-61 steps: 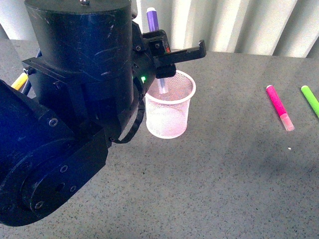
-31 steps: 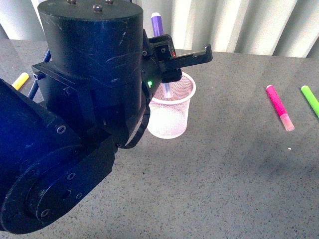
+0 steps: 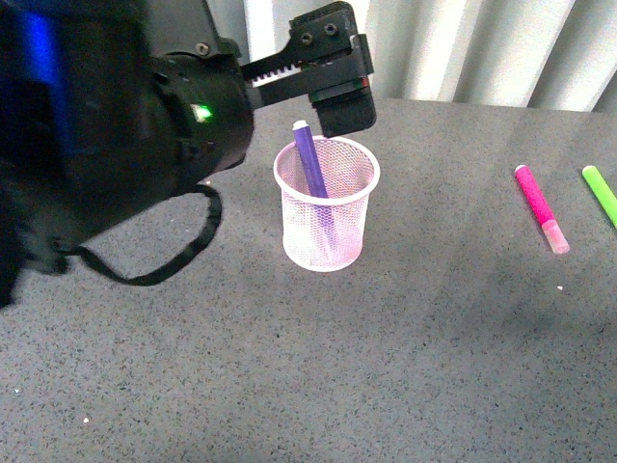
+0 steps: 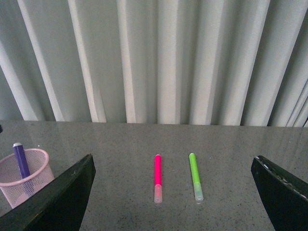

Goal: Insert purple and pink pens into pink cup

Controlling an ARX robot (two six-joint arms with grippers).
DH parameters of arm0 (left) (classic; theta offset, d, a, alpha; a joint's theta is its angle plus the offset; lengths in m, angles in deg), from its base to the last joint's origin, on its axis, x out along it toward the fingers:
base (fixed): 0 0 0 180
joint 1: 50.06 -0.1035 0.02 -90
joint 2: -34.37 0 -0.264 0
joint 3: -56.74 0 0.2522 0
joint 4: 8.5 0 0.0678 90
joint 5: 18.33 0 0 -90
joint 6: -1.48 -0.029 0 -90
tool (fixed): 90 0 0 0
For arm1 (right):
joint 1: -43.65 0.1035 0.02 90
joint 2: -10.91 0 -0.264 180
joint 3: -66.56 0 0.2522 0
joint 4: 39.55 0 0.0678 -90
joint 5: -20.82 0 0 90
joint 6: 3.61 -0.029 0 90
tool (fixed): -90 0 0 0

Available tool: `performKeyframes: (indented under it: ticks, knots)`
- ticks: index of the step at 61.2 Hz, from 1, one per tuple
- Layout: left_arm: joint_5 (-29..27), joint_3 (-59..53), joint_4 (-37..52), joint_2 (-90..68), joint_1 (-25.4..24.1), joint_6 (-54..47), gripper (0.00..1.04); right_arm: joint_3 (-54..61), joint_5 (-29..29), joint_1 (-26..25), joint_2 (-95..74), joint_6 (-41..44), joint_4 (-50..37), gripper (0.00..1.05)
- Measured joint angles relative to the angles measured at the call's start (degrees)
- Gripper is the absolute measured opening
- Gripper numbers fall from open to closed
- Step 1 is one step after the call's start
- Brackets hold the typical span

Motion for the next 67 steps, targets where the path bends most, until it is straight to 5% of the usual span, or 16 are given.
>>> performKeyframes:
  ticks: [9, 20, 27, 31, 38, 53, 67]
  knots:
    - [1.2, -7.4, -22.4, 15.5, -0.4, -5.0, 0.98, 0.0, 0.0, 0.0, 0.0, 0.0, 0.0, 0.98]
    - [1.0, -8.9, -23.9, 17.9, -0.5, -6.9, 0.98, 0.0, 0.0, 0.0, 0.0, 0.0, 0.0, 0.98]
    - [-14.9, -17.2, 3.7, 14.4, -0.7, -17.3, 0.80, 0.0, -0.2, 0.0, 0.0, 0.0, 0.0, 0.98]
    - [-15.9, -21.7, 14.3, 16.7, -2.8, -20.9, 0.69, 0.0, 0.0, 0.0, 0.0, 0.0, 0.0, 0.98]
    - [-13.1, -26.2, 18.3, 25.4, -7.4, -23.9, 0.47, 0.0, 0.0, 0.0, 0.0, 0.0, 0.0, 0.98]
    - [-5.7, -33.2, 11.0, 38.3, -14.5, -25.1, 0.03, 0.0, 0.0, 0.0, 0.0, 0.0, 0.0, 0.98]
    - [-0.7, -36.5, 1.5, 51.1, -19.9, -25.7, 0.04, 0.0, 0.0, 0.0, 0.0, 0.0, 0.0, 0.98]
